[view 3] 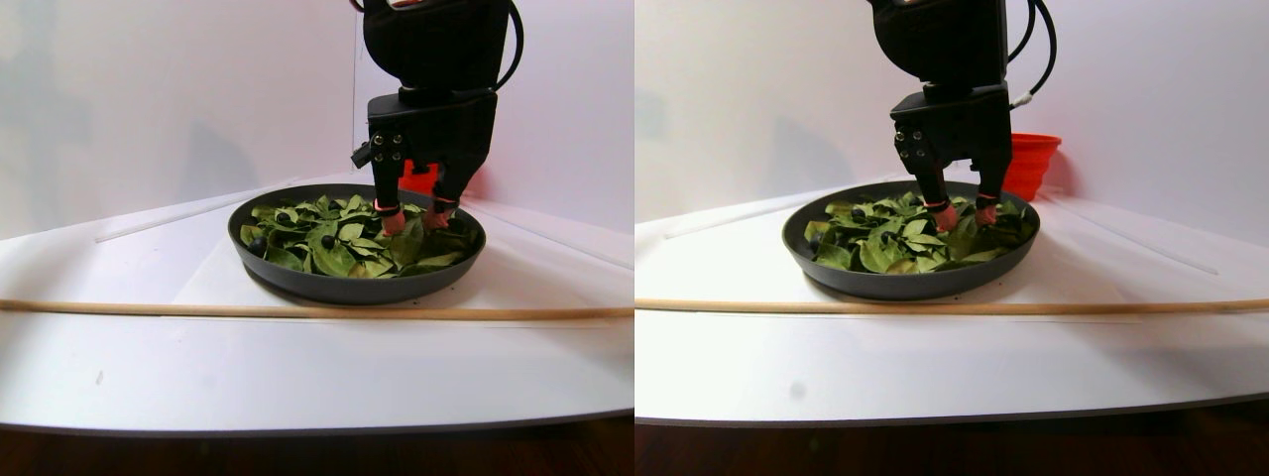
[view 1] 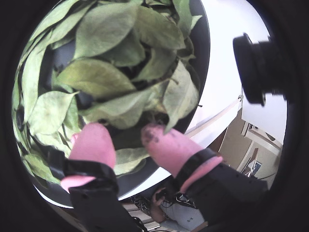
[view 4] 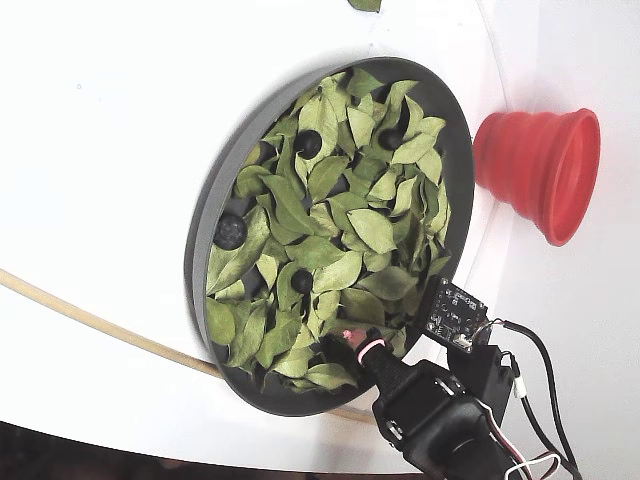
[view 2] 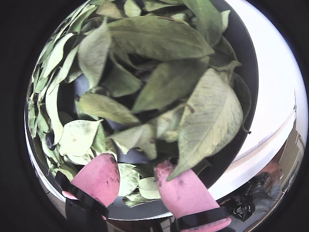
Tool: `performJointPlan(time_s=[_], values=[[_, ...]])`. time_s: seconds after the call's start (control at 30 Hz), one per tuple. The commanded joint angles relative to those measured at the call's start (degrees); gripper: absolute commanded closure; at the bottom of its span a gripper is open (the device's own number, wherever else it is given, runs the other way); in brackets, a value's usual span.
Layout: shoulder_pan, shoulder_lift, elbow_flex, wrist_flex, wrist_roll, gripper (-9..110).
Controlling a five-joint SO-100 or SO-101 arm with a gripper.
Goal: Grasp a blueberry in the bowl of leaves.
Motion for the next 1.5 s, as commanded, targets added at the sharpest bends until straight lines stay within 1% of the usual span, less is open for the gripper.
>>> performJointPlan(time_s=[0.0,0.73,1.47], values=[[-0.18,6.50,0.26,1.23,0.53,86],[-4.66,12.48,2.20,5.80,2.20,86],[-9.32,12.30,1.41,5.54,4.13,85]])
